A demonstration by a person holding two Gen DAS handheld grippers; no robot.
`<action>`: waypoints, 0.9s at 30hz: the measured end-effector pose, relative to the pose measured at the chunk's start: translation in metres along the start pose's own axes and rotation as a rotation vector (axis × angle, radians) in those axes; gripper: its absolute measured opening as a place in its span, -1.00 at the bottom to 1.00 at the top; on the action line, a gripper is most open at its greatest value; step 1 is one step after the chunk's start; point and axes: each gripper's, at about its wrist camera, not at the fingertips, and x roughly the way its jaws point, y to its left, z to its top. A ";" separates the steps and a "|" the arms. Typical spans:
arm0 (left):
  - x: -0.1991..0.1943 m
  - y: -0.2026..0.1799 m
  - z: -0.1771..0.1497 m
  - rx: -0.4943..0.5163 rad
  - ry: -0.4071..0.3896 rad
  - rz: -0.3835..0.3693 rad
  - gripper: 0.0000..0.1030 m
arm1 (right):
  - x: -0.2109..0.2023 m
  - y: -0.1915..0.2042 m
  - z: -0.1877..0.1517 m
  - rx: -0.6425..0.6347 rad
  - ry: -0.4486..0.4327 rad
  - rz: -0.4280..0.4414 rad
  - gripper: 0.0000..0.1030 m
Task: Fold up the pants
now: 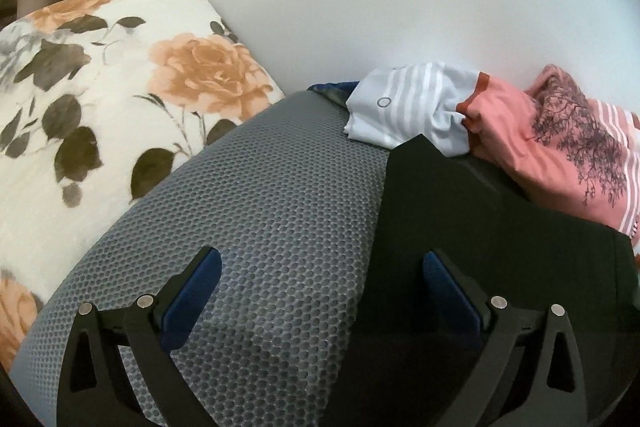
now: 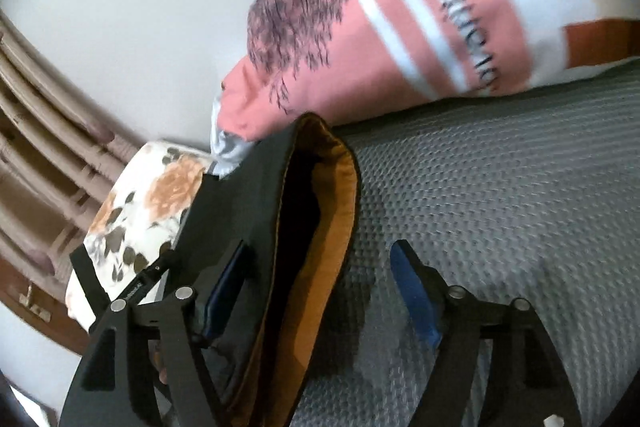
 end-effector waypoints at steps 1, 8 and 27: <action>-0.002 -0.002 -0.001 0.010 -0.006 0.007 0.95 | -0.008 0.008 -0.004 -0.022 -0.004 0.007 0.38; -0.060 -0.031 -0.024 0.156 -0.120 0.110 0.95 | -0.045 0.066 -0.050 -0.254 0.034 -0.066 0.63; -0.265 -0.061 -0.030 0.186 -0.352 0.028 1.00 | -0.162 0.138 -0.080 -0.399 -0.125 -0.143 0.91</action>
